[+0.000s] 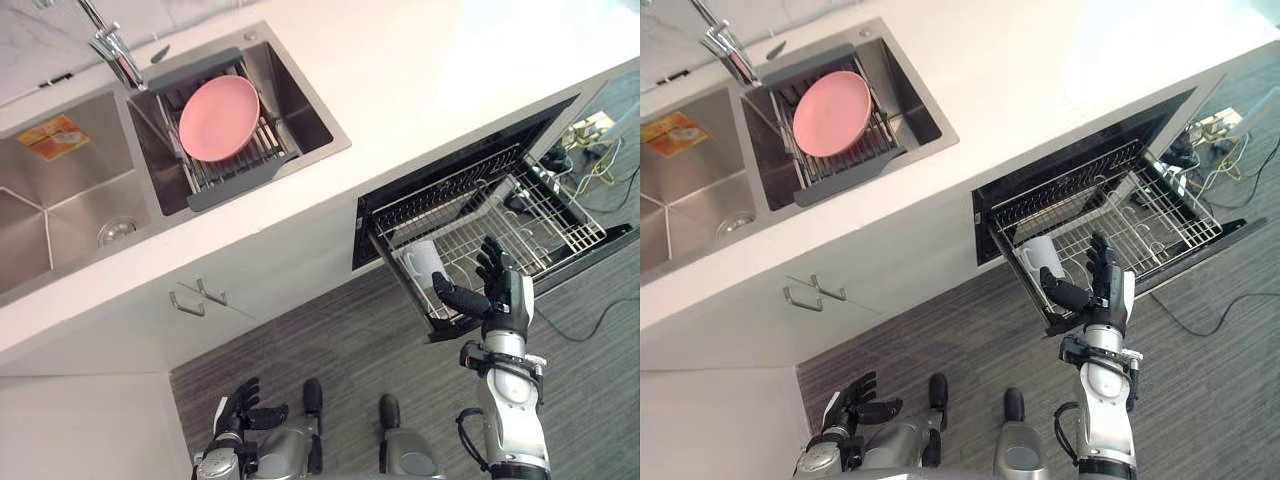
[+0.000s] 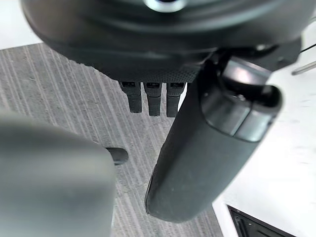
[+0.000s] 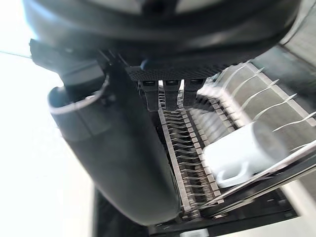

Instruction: Walk over to the sink, pick up the cup, carry it to the dishwasher, place the cup inside the dishwasher, then close the dishwasher door

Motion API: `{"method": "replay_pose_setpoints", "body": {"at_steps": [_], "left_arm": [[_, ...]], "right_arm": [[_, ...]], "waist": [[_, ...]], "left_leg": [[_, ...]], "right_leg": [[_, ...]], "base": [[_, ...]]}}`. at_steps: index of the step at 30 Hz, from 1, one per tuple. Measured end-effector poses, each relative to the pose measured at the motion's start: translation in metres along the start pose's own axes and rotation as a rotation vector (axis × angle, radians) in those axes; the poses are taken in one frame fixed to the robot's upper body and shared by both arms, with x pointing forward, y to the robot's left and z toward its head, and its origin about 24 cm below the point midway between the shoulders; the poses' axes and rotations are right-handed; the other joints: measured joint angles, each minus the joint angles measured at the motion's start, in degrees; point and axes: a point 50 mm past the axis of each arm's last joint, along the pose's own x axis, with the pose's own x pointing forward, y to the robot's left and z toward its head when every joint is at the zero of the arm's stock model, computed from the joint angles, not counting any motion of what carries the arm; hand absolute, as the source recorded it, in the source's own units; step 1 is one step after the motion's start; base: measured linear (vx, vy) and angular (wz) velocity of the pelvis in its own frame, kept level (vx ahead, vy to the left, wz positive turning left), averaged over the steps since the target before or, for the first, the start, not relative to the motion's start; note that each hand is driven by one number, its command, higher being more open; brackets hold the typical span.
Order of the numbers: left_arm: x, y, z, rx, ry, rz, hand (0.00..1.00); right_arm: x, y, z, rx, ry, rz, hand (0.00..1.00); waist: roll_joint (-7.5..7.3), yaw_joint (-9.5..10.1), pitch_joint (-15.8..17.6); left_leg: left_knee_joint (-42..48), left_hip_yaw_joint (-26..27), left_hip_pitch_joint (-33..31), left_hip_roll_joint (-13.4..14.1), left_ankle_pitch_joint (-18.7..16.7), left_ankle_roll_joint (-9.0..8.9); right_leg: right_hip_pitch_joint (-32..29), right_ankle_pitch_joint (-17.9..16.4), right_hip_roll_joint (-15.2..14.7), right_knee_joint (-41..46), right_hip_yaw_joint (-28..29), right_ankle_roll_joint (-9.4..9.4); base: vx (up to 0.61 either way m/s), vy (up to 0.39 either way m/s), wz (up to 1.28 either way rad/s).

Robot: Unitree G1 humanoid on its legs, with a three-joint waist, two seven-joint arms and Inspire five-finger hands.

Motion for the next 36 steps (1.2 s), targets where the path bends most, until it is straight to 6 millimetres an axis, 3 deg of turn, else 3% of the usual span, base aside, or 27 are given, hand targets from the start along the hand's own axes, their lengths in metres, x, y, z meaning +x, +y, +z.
{"method": "replay_pose_setpoints", "body": {"at_steps": [5, 17, 20, 23, 24, 25, 27, 28, 32, 36], "left_arm": [[-0.003, 0.003, -0.01, 0.001, 0.033, 0.014, 0.9], [-0.005, 0.004, -0.019, 0.011, 0.071, 0.017, 0.9], [-0.005, 0.004, -0.019, 0.012, 0.071, 0.02, 0.9], [-0.004, 0.006, -0.016, -0.004, 0.056, 0.035, 0.9], [-0.003, 0.007, -0.015, -0.005, 0.055, 0.04, 0.9], [-0.002, 0.007, -0.014, -0.002, 0.057, 0.038, 0.9], [-0.001, 0.005, -0.012, -0.005, 0.049, 0.034, 0.9], [-0.001, 0.005, -0.011, -0.008, 0.045, 0.036, 0.9], [0.0, 0.007, -0.009, 0.0, 0.037, 0.052, 0.9], [0.0, 0.008, -0.008, 0.024, 0.034, 0.047, 0.9]], "right_arm": [[-0.013, -0.004, 0.004, 0.01, -0.011, -0.012, 0.9], [-0.012, 0.001, 0.032, -0.066, -0.154, 0.017, 0.9], [-0.013, 0.006, 0.037, -0.071, -0.176, 0.039, 0.9], [-0.012, 0.014, 0.054, -0.072, -0.258, 0.076, 0.9], [-0.009, 0.018, 0.06, -0.087, -0.295, 0.101, 0.9], [-0.007, 0.018, 0.066, -0.105, -0.324, 0.104, 0.9], [-0.003, 0.014, 0.073, -0.141, -0.363, 0.097, 0.9], [0.002, 0.015, 0.078, -0.163, -0.389, 0.105, 0.9], [0.009, 0.027, 0.089, -0.189, -0.45, 0.137, 0.9], [0.013, 0.027, 0.084, -0.247, -0.437, 0.143, 0.9]], "waist": [[-0.54, -0.04, -3.1], [-1.53, 0.04, -6.2], [-1.93, -0.07, -6.4], [-1.97, 0.33, -6.3], [-1.95, 0.44, -6.2], [-1.9, 0.3, -6.0], [-1.66, 0.4, -5.8], [-1.54, 1.11, -5.7], [-1.99, 1.82, -5.4], [-3.0, 1.42, -4.8]], "left_leg": [[-1.0, 0.4, 2.3, 0.4, 0.0, -0.02], [-1.0, -2.0, 5.5, 0.7, 0.0, 0.08], [1.6, -4.4, 3.6, 0.2, -1.0, -0.52], [10.1, -7.2, -2.2, -0.2, -3.4, -0.93], [11.0, -5.7, -3.5, 0.1, -4.6, -0.95], [12.2, 0.6, -4.2, 2.4, -5.5, -0.04], [14.7, 8.4, -5.4, 5.7, -5.6, -0.27], [15.0, 9.0, -5.6, 5.8, -5.8, -0.25], [13.8, 10.8, -4.7, 3.3, -6.7, 0.76], [17.7, 12.6, -3.4, 0.4, -12.4, 2.33]], "right_leg": [[1.5, -0.4, 0.1, -0.2, 0.5, -0.51], [6.6, -0.8, 0.5, -1.3, -2.1, -0.95], [6.7, -2.1, 0.3, 0.2, -4.7, -1.0], [5.6, -3.4, 0.1, 2.9, -8.8, -1.44], [6.1, -3.4, 0.1, 2.9, -10.5, -1.59], [7.1, -3.6, 0.0, 2.4, -12.9, -1.54], [7.8, -4.5, -0.4, 2.4, -15.4, -0.92], [7.5, -5.8, -1.0, 3.1, -15.7, -0.65], [6.2, -7.3, -4.0, 5.3, -14.2, 0.53], [4.4, -12.1, -8.7, 15.7, -12.6, 0.76]], "base": [[0.0, -0.007, -0.07], [0.0, -0.025, 0.1], [-0.05, -0.031, 0.49], [-0.06, -0.028, 0.72], [-0.09, -0.024, 0.8], [-0.09, -0.028, 0.92], [-0.07, 0.004, 0.84], [-0.04, 0.085, 0.41], [0.07, 0.118, -0.11], [0.2, 0.128, -0.14]]}}
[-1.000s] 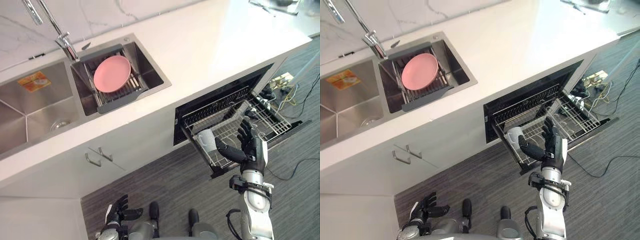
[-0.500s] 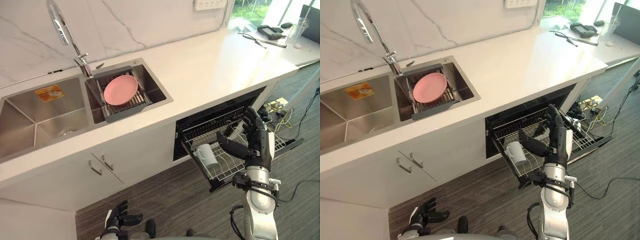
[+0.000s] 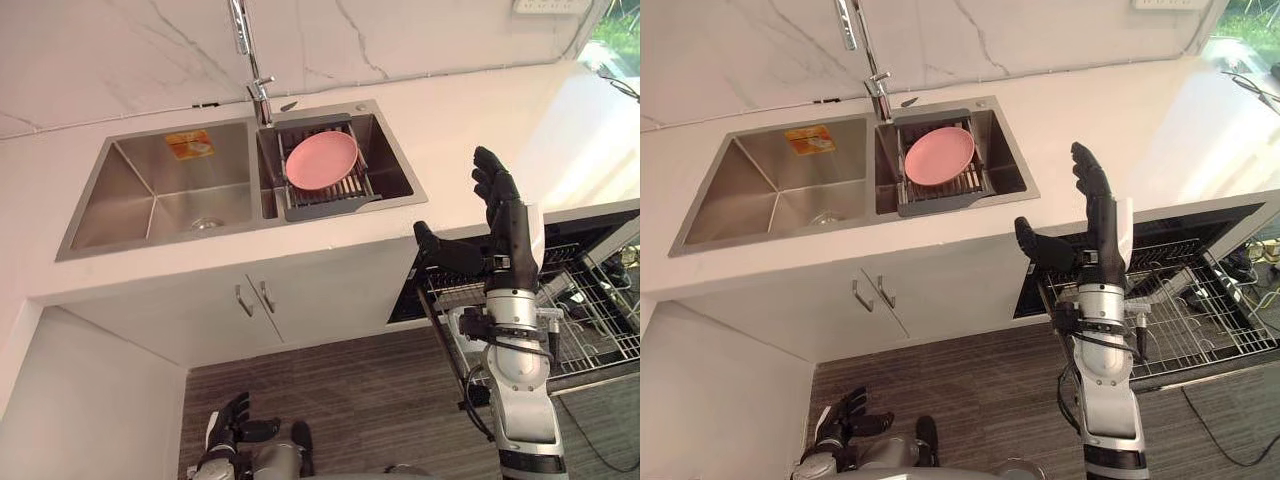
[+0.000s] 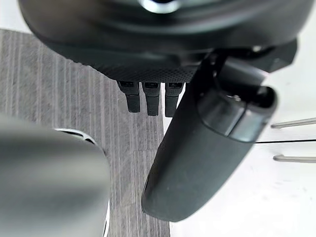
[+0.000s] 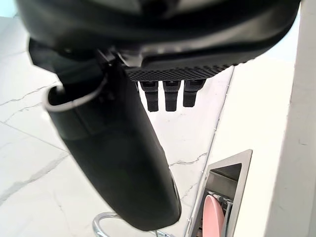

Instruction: Walk over to the sink, pick up the cup, carry it to the dishwasher, place the cup inside the dishwasher, then close the dishwasher door

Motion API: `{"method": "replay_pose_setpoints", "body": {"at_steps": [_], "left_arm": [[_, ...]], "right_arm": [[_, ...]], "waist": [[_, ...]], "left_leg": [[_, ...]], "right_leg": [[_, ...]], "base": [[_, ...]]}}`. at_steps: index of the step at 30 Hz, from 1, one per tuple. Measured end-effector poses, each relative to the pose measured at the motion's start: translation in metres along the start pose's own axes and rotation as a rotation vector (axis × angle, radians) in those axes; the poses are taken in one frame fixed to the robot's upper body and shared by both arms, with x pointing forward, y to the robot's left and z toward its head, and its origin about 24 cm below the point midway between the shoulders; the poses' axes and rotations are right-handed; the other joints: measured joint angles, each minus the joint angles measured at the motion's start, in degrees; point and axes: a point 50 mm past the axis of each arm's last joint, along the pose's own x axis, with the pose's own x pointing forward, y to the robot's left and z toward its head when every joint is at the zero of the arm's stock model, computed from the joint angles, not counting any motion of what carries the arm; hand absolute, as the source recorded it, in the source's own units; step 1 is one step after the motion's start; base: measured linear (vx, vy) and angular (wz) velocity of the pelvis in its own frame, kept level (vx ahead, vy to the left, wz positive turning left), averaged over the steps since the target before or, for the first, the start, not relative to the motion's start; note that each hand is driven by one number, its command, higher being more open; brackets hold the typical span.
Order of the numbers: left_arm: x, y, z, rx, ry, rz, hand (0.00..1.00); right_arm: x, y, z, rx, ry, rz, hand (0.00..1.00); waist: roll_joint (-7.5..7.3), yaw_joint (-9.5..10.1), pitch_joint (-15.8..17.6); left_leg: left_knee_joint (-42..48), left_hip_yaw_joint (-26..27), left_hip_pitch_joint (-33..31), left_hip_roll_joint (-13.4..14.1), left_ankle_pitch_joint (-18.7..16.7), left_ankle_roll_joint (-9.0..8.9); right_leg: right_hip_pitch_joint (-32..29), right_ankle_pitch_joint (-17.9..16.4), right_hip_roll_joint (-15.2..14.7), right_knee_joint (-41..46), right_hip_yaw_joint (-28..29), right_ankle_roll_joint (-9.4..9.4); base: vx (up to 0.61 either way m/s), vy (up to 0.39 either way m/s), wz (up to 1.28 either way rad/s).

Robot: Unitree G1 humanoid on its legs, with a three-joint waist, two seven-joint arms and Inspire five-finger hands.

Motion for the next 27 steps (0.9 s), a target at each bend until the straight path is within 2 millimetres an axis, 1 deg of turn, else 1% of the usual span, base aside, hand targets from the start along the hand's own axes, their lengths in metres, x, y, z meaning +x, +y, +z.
{"method": "replay_pose_setpoints", "body": {"at_steps": [1, 2, 3, 4, 5, 7, 8, 9, 10, 11, 12, 13, 14, 15, 17, 18, 19, 20, 21, 22, 23, 24, 25, 26, 27], "left_arm": [[0.0, -0.001, -0.001, 0.007, 0.003, -0.004, 0.9], [-0.001, 0.0, -0.002, 0.027, 0.004, -0.008, 0.9], [-0.001, 0.001, -0.002, 0.033, 0.004, -0.01, 0.9], [-0.001, 0.001, -0.002, 0.043, 0.006, -0.012, 0.9], [-0.001, 0.001, -0.003, 0.058, 0.008, -0.019, 0.9], [-0.001, 0.0, -0.003, 0.06, 0.008, -0.022, 0.9], [-0.001, 0.0, -0.003, 0.062, 0.01, -0.023, 0.9], [-0.001, -0.001, -0.004, 0.06, 0.011, -0.026, 0.9], [-0.002, -0.001, -0.005, 0.061, 0.013, -0.025, 0.9], [-0.002, 0.001, -0.005, 0.064, 0.012, -0.023, 0.9], [-0.001, -0.005, -0.009, 0.06, 0.039, -0.035, 0.9], [-0.004, -0.01, -0.013, 0.053, 0.045, -0.047, 0.9], [-0.005, -0.012, -0.014, 0.053, 0.047, -0.052, 0.9], [-0.005, -0.015, -0.015, 0.054, 0.051, -0.058, 0.9], [-0.005, -0.017, -0.015, 0.051, 0.052, -0.066, 0.9], [-0.004, -0.016, -0.011, 0.049, 0.038, -0.066, 0.9], [-0.003, -0.015, -0.008, 0.053, 0.023, -0.064, 0.9], [-0.002, -0.014, -0.007, 0.052, 0.034, -0.065, 0.9], [-0.001, -0.013, -0.007, 0.056, 0.049, -0.068, 0.9], [0.0, -0.014, -0.006, 0.054, 0.05, -0.07, 0.9], [0.0, -0.015, -0.004, 0.041, 0.043, -0.072, 0.9], [0.002, -0.012, -0.001, 0.053, 0.036, -0.066, 0.9], [0.002, -0.01, 0.0, 0.058, 0.031, -0.066, 0.9], [0.003, -0.01, 0.002, 0.065, 0.024, -0.07, 0.9], [0.003, -0.01, 0.002, 0.071, 0.027, -0.07, 0.9]], "right_arm": [[0.0, 0.0, -0.003, -0.013, 0.011, 0.009, 0.9], [-0.001, 0.0, -0.011, -0.036, 0.047, 0.02, 0.9], [-0.001, 0.0, -0.014, -0.043, 0.06, 0.023, 0.9], [-0.001, 0.0, -0.018, -0.059, 0.076, 0.031, 0.9], [-0.001, 0.0, -0.019, -0.071, 0.076, 0.036, 0.9], [0.002, -0.001, -0.017, -0.083, 0.061, 0.044, 0.9], [0.004, -0.002, -0.015, -0.097, 0.048, 0.053, 0.9], [0.006, -0.003, -0.014, -0.111, 0.036, 0.061, 0.9], [0.008, -0.005, -0.013, -0.129, 0.027, 0.067, 0.9], [0.008, -0.006, -0.012, -0.141, 0.022, 0.071, 0.9], [0.008, -0.009, -0.016, -0.172, 0.033, 0.085, 0.9], [0.007, -0.011, -0.016, -0.191, 0.034, 0.105, 0.9], [0.007, -0.012, -0.016, -0.198, 0.031, 0.11, 0.9], [0.007, -0.014, -0.016, -0.204, 0.033, 0.104, 0.9], [0.003, -0.02, -0.021, -0.219, 0.056, 0.091, 0.9], [0.0, -0.024, -0.023, -0.231, 0.069, 0.09, 0.9], [0.0, -0.023, -0.023, -0.231, 0.069, 0.095, 0.9], [0.0, -0.022, -0.022, -0.229, 0.065, 0.096, 0.9], [0.0, -0.023, -0.022, -0.231, 0.063, 0.096, 0.9], [0.001, -0.024, -0.022, -0.239, 0.061, 0.099, 0.9], [0.001, -0.026, -0.022, -0.246, 0.061, 0.099, 0.9], [0.0, -0.025, -0.023, -0.242, 0.069, 0.105, 0.9], [0.0, -0.025, -0.023, -0.243, 0.07, 0.111, 0.9], [0.0, -0.024, -0.024, -0.246, 0.07, 0.123, 0.9], [0.0, -0.024, -0.024, -0.246, 0.071, 0.132, 0.9]], "waist": [[0.16, -0.14, -0.1], [0.18, -0.59, -0.1], [0.24, -0.76, -0.1], [0.23, -1.56, -0.1], [-0.12, -2.05, -0.1], [-0.12, -2.08, -0.1], [0.2, -2.33, 0.0], [0.45, -2.47, 0.2], [0.28, -2.46, 0.0], [-0.36, -2.55, -0.3], [1.74, -2.7, -0.8], [3.45, -2.35, -1.9], [3.94, -2.35, -2.2], [4.55, -2.74, -2.5], [4.43, -3.07, -2.1], [3.87, -2.81, -0.9], [3.55, -2.09, -0.4], [3.49, -1.94, -0.4], [3.53, -1.99, -0.4], [3.98, -1.94, -0.1], [4.72, -1.73, 0.2], [3.72, -1.5, 0.8], [3.14, -1.67, 1.0], [2.53, -1.88, 1.4], [2.5, -2.0, 1.4]], "left_leg": [[0.2, 0.1, 0.4, -0.1, -0.7, 0.2], [0.9, -0.6, 1.8, -0.2, -1.7, 0.88], [1.2, -1.1, 2.5, -0.1, -2.5, 1.25], [1.2, -2.8, 4.2, 0.1, -4.0, 2.78], [1.1, -4.3, 5.4, 0.3, -4.7, 2.82], [0.9, -5.5, 6.8, 1.0, -5.4, 2.0], [0.0, -6.6, 8.2, 1.5, -5.6, 1.59], [-0.3, -7.7, 8.9, 2.2, -6.0, 0.71], [0.2, -8.4, 9.4, 2.4, -7.1, -1.63], [0.8, -9.1, 9.5, 2.0, -7.9, -2.97], [2.3, -10.8, 9.8, 3.4, -9.0, -4.37], [2.3, -10.9, 9.8, 5.3, -9.0, -4.49], [2.2, -10.9, 9.7, 6.0, -9.0, -4.54], [3.6, -10.9, 9.0, 6.6, -8.5, -5.26], [12.5, -10.8, 5.7, 7.4, -7.9, -6.21], [21.5, -10.5, 2.9, 8.3, -7.0, -6.47], [25.5, -9.1, 1.4, 8.8, -9.0, -5.68], [24.2, -9.0, 0.4, 8.5, -10.4, -5.46], [20.1, -9.0, -0.8, 8.2, -10.3, -5.47], [10.8, -9.3, -1.3, 7.9, -6.1, -5.22], [7.5, -9.9, -1.3, 8.2, -1.6, -5.76], [6.5, -9.7, -0.8, 7.1, -1.2, -5.41], [5.7, -9.7, -0.5, 6.5, -0.9, -5.05], [4.5, -9.3, 0.2, 5.3, -0.5, -4.5], [4.0, -9.2, 0.8, 4.8, -0.5, -4.38]], "right_leg": [[-1.5, 0.1, -0.5, 3.8, 0.6, -0.1], [-4.6, 1.1, -1.1, 13.0, 2.7, -1.86], [-5.5, 1.9, -1.1, 16.3, 3.7, -3.21], [-7.6, 1.3, -0.5, 22.0, 5.6, -5.26], [-9.1, -1.7, 1.0, 23.1, 6.6, -5.01], [-12.3, -3.3, 3.4, 22.4, 8.2, -5.21], [-14.8, -3.3, 5.4, 20.5, 8.9, -5.2], [-16.9, -3.0, 7.2, 18.1, 9.3, -4.78], [-18.2, -0.1, 9.0, 11.3, 9.7, -4.09], [-18.4, 5.8, 9.2, 6.8, 10.1, -4.12], [-17.1, 7.6, 10.2, 7.4, 9.1, -3.92], [-15.2, 7.6, 11.6, 4.6, 8.1, -4.18], [-14.6, 7.7, 12.1, 3.4, 7.6, -4.4], [-13.3, 7.5, 12.4, 1.8, 6.4, -4.72], [-9.2, 7.5, 12.6, -1.9, 4.4, -4.86], [-5.2, 7.7, 12.5, -4.6, 3.6, -5.1], [-2.5, 7.7, 12.1, -6.0, 3.9, -5.1], [-1.4, 7.7, 11.6, -6.4, 4.0, -5.05], [-1.0, 7.7, 11.0, -6.4, 4.1, -4.98], [-1.0, 7.7, 11.1, -6.5, 4.1, -4.68], [-0.7, 7.0, 11.7, -6.5, 4.6, -3.29], [-0.4, 7.0, 10.8, -7.2, 5.2, -2.76], [-0.3, 7.1, 10.3, -7.6, 5.5, -2.66], [0.4, 7.5, 9.4, -9.0, 6.5, -2.07], [0.9, 7.7, 9.0, -9.7, 6.8, -1.73]], "base": [[0.31, 0.153, -0.06], [0.26, 0.137, 0.07], [0.35, 0.135, 0.34], [0.34, 0.044, 0.55], [0.34, 0.018, 0.59], [0.31, -0.034, 0.46], [0.35, -0.077, 0.52], [0.41, -0.112, 0.65], [0.27, -0.084, 0.57], [0.36, -0.121, 0.67], [0.46, -0.143, 0.46], [0.46, -0.148, 0.34], [0.35, -0.108, 0.22], [0.28, -0.113, 0.42], [0.26, -0.096, 0.55], [0.22, 0.017, 0.31], [0.23, 0.057, 0.18], [0.2, 0.081, 0.03], [0.13, 0.112, 0.04], [0.12, 0.171, -0.01], [0.12, 0.172, -0.04], [0.09, 0.134, 0.0], [0.07, 0.135, 0.08], [0.05, 0.136, 0.09], [0.03, 0.152, 0.05]]}}
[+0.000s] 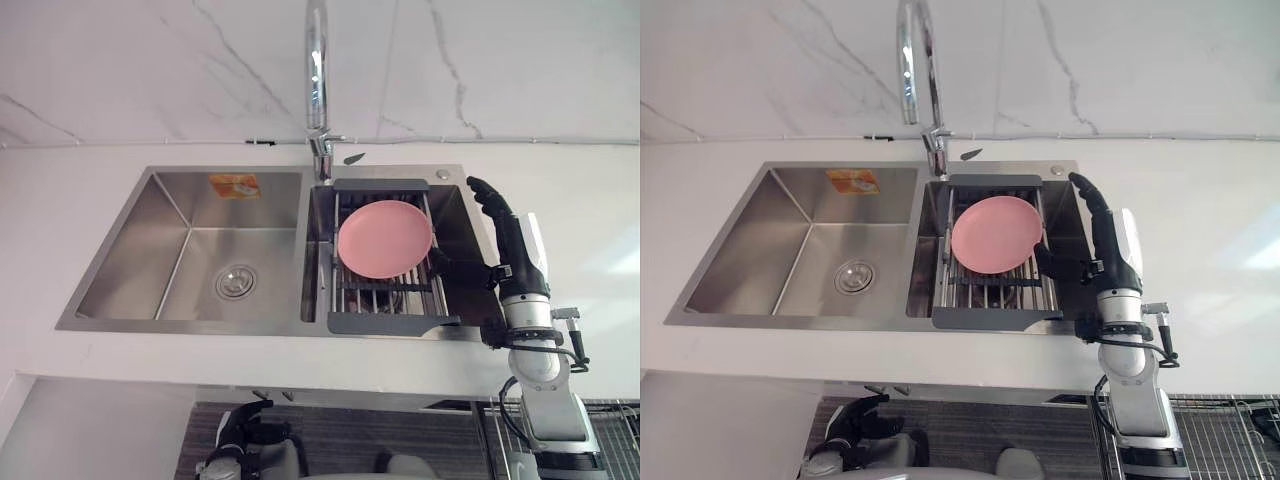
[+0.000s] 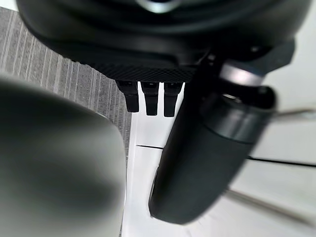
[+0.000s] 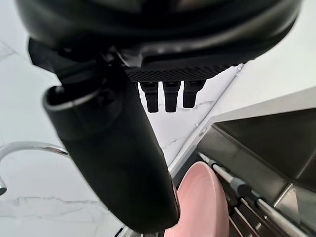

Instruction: Walk over to the sink, pick up the cup, carry it to the dishwasher, place the cup inside the dishwasher, then close the dishwasher door

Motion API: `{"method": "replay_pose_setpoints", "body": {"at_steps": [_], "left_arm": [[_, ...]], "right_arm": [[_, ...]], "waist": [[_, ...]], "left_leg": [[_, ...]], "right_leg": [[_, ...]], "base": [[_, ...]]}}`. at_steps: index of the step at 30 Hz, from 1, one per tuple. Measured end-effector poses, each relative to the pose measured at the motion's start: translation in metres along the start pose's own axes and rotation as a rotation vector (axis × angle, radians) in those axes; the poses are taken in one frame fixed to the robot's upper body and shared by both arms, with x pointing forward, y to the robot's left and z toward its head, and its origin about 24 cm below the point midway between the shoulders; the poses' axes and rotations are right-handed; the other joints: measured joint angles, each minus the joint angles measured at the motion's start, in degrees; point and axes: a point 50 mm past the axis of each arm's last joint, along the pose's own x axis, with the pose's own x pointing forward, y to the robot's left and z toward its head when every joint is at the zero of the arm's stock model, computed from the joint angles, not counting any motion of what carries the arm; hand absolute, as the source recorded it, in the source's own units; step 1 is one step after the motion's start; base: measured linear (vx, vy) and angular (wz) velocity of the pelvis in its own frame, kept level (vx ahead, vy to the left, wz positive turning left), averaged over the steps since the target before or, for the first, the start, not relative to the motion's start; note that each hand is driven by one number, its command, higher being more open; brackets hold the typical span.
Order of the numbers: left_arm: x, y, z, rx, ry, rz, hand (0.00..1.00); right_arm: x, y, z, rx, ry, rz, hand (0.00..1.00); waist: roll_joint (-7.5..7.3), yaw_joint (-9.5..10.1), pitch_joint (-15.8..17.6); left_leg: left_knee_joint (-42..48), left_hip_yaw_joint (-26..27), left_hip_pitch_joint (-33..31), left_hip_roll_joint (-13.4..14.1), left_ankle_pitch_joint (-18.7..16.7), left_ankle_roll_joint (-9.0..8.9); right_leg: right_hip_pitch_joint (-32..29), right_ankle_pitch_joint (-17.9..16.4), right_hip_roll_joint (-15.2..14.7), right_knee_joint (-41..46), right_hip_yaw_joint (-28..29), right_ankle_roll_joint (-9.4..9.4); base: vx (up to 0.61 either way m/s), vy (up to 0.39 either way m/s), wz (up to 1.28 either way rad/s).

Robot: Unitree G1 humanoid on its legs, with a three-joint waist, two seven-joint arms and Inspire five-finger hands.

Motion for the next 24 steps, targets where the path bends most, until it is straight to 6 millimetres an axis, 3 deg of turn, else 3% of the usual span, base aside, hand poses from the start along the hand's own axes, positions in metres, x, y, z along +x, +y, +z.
{"method": "replay_pose_setpoints", "body": {"at_steps": [5, 11, 12, 19, 24], "left_arm": [[0.0, 0.0, -0.002, 0.012, 0.018, 0.002, 0.9], [0.0, 0.005, -0.006, 0.02, 0.028, 0.018, 0.9], [-0.003, 0.01, -0.011, 0.066, 0.019, 0.021, 0.9], [-0.004, 0.01, -0.012, 0.065, 0.021, 0.023, 0.9], [-0.004, 0.008, -0.014, 0.063, 0.031, 0.022, 0.9]], "right_arm": [[-0.002, -0.002, -0.004, -0.057, 0.009, 0.06, 0.9], [-0.009, -0.003, -0.023, -0.108, 0.086, 0.105, 0.9], [-0.017, 0.002, -0.032, -0.18, 0.119, 0.184, 0.9], [-0.019, 0.006, -0.035, -0.165, 0.138, 0.18, 0.9], [-0.031, 0.023, -0.042, -0.062, 0.235, 0.088, 0.9]], "waist": [[-0.06, -0.5, 0.0], [-0.06, -1.07, -0.2], [-2.24, -1.04, -3.2], [-2.42, -1.04, -3.2], [-2.46, -1.03, -3.5]], "left_leg": [[-3.9, 1.0, 2.2, -0.9, 1.7, 0.38], [-8.6, 2.0, 4.7, -0.8, 4.5, -0.19], [-18.3, 1.7, 8.8, -2.3, 10.5, 0.18], [-19.3, 1.4, 10.4, -2.4, 10.9, 0.14], [-22.0, 0.8, 12.6, -2.7, 12.2, 0.22]], "right_leg": [[0.7, 0.9, -0.6, -1.6, 1.6, 1.3], [0.6, 1.6, 0.0, -1.8, 2.8, 0.83], [1.5, 3.7, -0.3, -5.7, 3.1, 0.97], [3.0, 3.7, -0.4, -6.2, 2.6, 0.98], [4.6, 3.7, -0.7, -6.4, 1.4, 1.14]], "base": [[0.0, 0.031, -0.07], [-0.04, -0.04, -0.11], [0.0, 0.0, 0.0], [0.0, -0.001, 0.02], [-0.01, -0.013, 0.08]]}}
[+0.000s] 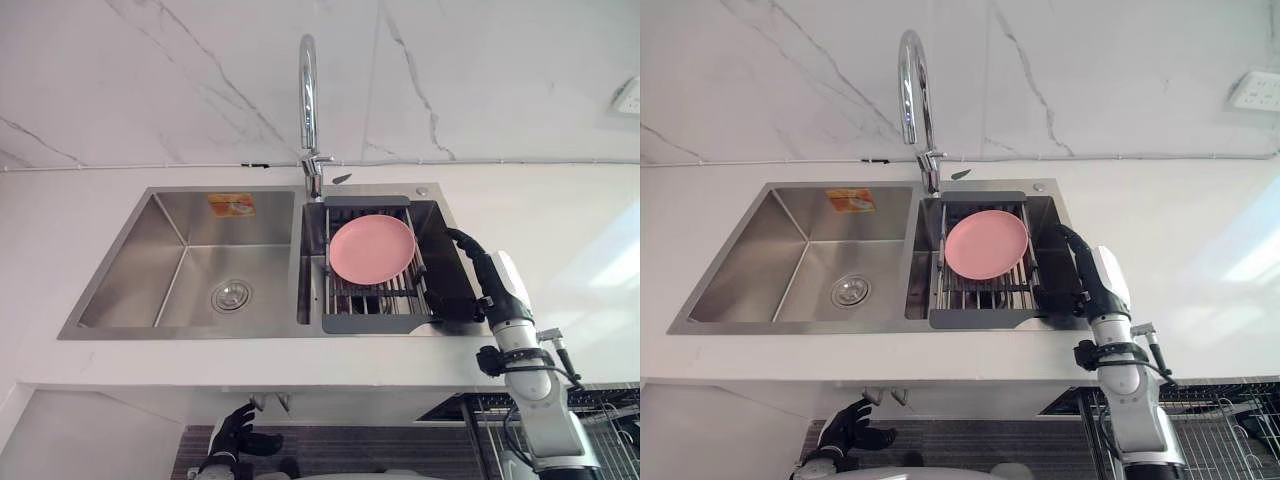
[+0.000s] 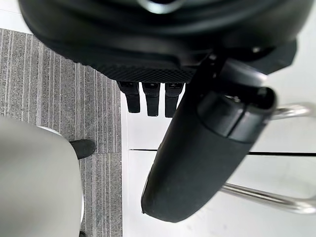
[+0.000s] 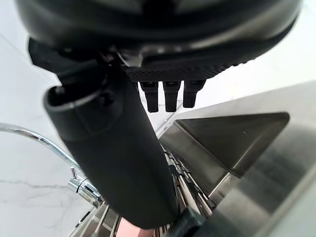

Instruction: Walk over to the sink, pick up the cup, carry it to the dishwasher, place the cup inside the dishwasher, then close the dishwasher door

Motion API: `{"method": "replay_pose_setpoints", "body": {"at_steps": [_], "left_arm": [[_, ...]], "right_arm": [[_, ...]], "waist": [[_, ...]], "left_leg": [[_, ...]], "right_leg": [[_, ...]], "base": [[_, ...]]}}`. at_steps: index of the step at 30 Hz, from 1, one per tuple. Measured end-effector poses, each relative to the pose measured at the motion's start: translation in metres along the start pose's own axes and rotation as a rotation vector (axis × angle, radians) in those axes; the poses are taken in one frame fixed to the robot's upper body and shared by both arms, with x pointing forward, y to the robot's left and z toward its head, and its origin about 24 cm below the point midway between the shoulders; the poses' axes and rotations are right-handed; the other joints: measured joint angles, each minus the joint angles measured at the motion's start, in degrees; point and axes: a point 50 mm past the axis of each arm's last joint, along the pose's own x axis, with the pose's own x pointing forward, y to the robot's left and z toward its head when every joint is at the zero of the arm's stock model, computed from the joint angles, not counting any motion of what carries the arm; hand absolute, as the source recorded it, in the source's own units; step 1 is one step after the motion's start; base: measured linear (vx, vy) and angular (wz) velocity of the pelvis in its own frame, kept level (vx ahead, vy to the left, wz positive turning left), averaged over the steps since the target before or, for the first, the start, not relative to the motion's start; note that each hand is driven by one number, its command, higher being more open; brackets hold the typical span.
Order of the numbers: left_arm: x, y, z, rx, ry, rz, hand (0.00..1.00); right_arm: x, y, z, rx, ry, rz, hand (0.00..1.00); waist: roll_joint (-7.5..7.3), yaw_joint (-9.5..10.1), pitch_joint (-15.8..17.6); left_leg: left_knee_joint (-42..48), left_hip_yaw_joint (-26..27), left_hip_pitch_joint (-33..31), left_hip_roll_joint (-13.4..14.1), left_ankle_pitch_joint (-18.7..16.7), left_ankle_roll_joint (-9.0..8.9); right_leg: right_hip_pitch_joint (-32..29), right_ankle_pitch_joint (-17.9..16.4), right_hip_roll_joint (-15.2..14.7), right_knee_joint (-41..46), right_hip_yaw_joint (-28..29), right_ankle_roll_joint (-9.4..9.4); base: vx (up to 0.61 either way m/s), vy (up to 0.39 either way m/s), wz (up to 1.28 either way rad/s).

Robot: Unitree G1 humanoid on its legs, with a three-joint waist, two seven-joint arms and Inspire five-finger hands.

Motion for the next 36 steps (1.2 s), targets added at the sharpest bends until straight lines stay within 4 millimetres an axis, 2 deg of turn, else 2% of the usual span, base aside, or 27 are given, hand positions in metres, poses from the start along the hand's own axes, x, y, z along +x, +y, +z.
{"method": "replay_pose_setpoints", "body": {"at_steps": [5, 9, 15, 20, 23, 31, 36], "left_arm": [[0.0, -0.001, -0.001, 0.003, 0.012, 0.015, 0.9], [0.0, -0.001, -0.004, 0.005, 0.024, 0.015, 0.9], [0.0, -0.001, -0.006, 0.006, 0.035, 0.014, 0.9], [0.0, -0.001, -0.006, 0.005, 0.03, 0.013, 0.9], [-0.001, -0.001, -0.006, 0.006, 0.03, 0.012, 0.9], [-0.001, -0.002, -0.005, 0.021, 0.018, 0.005, 0.9], [-0.001, -0.002, -0.005, 0.021, 0.014, 0.004, 0.9]], "right_arm": [[-0.005, -0.005, -0.01, -0.002, 0.084, -0.108, 0.9], [-0.005, -0.022, -0.014, -0.056, 0.1, -0.186, 0.9], [0.002, -0.053, -0.01, -0.257, 0.033, -0.182, 0.9], [0.006, -0.063, -0.005, -0.349, -0.02, -0.148, 0.9], [0.011, -0.06, -0.001, -0.387, -0.06, -0.094, 0.9], [0.03, -0.035, 0.011, -0.428, -0.155, 0.06, 0.9], [0.037, -0.031, 0.02, -0.454, -0.212, 0.105, 0.9]], "waist": [[0.06, 0.14, -0.3], [0.07, 0.05, -0.5], [0.42, -0.09, -0.8], [0.55, -0.11, -0.9], [0.67, -0.13, -1.0], [0.75, -0.01, -1.1], [0.76, 0.09, -1.1]], "left_leg": [[-0.9, -0.5, 1.2, -0.2, 0.3, 0.07], [-1.8, -0.4, 1.5, -0.1, 0.8, 0.03], [-1.8, -0.4, 1.4, -0.1, 0.8, -0.03], [-1.8, -0.7, 0.8, -0.2, 0.9, -0.02], [-1.8, -0.8, 0.0, -0.2, 0.9, 0.06], [-1.8, -1.9, -1.4, -0.5, 1.1, 0.13], [-1.8, -2.5, -1.7, -0.5, 1.1, 0.14]], "right_leg": [[1.2, -0.1, -0.4, 0.0, -0.6, 0.27], [1.1, -0.2, -0.4, -0.1, -0.6, 0.38], [1.0, -0.3, -0.4, -0.1, -0.6, 0.46], [0.7, -0.4, -0.4, -0.1, -1.0, 0.49], [0.0, -0.4, -0.5, -0.1, -1.2, 0.49], [-0.8, -0.4, -0.6, -0.4, -2.4, 0.5], [-0.7, -0.4, -0.6, -0.5, -3.0, 0.51]], "base": [[-0.02, -0.004, 0.08], [-0.03, -0.003, -0.01], [-0.01, -0.001, 0.0], [0.0, -0.005, 0.03], [0.0, -0.003, 0.02], [0.01, -0.013, 0.06], [0.0, -0.014, 0.07]]}}
